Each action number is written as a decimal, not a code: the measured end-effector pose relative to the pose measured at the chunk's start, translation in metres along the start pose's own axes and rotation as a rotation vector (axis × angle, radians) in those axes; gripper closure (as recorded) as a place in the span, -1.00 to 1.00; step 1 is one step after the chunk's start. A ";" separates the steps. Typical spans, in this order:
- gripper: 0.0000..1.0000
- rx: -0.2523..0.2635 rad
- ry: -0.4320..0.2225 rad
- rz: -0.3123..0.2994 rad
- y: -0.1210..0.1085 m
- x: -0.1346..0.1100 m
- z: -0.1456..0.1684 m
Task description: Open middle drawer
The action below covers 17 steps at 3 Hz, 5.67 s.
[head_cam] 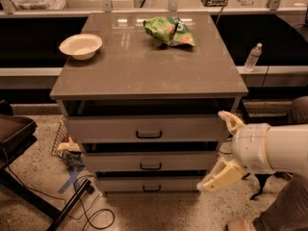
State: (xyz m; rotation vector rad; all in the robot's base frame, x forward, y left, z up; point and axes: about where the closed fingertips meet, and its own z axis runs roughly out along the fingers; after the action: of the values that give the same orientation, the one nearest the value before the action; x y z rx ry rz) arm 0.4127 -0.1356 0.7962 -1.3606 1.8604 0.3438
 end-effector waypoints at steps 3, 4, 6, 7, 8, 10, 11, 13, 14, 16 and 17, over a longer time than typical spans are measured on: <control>-1.00 0.059 -0.060 -0.058 -0.008 0.001 0.038; -1.00 0.030 0.008 -0.046 0.010 0.026 0.080; -1.00 0.085 -0.005 -0.041 0.043 0.107 0.170; -1.00 0.113 -0.051 -0.072 0.038 0.142 0.199; -1.00 0.070 -0.076 -0.062 0.044 0.172 0.233; -1.00 0.076 -0.011 -0.110 0.042 0.171 0.244; -1.00 0.087 0.101 -0.210 0.022 0.181 0.256; -1.00 0.060 0.257 -0.328 -0.015 0.206 0.296; -1.00 0.047 0.263 -0.344 -0.016 0.204 0.303; -1.00 -0.003 0.280 -0.328 -0.019 0.214 0.326; -0.79 -0.036 0.299 -0.327 -0.024 0.220 0.343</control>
Offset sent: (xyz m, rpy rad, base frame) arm 0.0164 0.0114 -0.0192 0.0407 -0.0750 -0.0051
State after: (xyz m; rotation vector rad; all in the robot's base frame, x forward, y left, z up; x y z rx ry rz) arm 0.5577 -0.0810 0.4184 -1.7875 1.8273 0.0047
